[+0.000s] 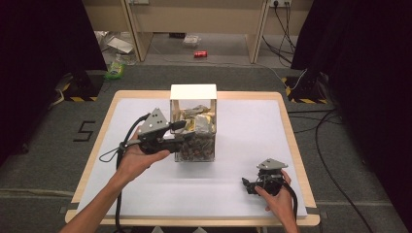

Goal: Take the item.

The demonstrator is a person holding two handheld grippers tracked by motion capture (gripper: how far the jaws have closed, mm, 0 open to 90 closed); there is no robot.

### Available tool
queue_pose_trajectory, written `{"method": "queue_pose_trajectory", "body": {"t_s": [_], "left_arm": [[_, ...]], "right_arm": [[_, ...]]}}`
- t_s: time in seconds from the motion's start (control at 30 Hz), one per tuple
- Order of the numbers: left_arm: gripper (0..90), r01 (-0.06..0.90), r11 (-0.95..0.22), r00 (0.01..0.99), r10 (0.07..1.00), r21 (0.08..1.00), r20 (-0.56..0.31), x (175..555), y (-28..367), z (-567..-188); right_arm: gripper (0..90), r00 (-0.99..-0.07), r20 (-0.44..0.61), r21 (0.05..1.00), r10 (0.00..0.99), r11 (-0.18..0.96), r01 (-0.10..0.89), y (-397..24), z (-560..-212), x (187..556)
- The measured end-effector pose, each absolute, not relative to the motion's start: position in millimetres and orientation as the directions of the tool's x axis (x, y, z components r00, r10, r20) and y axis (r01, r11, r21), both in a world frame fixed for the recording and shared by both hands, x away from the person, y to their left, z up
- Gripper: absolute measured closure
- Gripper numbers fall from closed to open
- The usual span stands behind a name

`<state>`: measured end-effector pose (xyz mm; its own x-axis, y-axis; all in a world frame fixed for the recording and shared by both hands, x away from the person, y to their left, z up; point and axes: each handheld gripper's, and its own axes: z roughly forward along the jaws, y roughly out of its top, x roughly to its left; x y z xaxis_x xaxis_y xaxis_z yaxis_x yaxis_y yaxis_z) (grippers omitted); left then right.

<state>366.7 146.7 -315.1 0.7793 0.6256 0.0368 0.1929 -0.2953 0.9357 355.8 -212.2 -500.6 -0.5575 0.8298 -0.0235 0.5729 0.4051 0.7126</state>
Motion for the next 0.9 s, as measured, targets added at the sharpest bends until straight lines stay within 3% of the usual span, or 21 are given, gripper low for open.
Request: {"method": "queue_pose_trajectory", "body": {"t_s": [0.77, 0.9], "left_arm": [[52.8, 0.284, -0.325, 0.753, 0.658, 0.902, 0.001, 398.8, 121.5, -322.8], [58.9, 0.280, -0.355, 0.756, 0.654, 0.892, 0.023, 400.4, 117.9, -325.8]], "right_arm": [[5.8, -0.557, -0.022, 0.712, 0.830, 0.404, 0.574, -212.3, -500.6, 355.8], [5.9, -0.557, -0.022, 0.712, 0.830, 0.404, 0.574, -212.3, -500.6, 355.8]]}}
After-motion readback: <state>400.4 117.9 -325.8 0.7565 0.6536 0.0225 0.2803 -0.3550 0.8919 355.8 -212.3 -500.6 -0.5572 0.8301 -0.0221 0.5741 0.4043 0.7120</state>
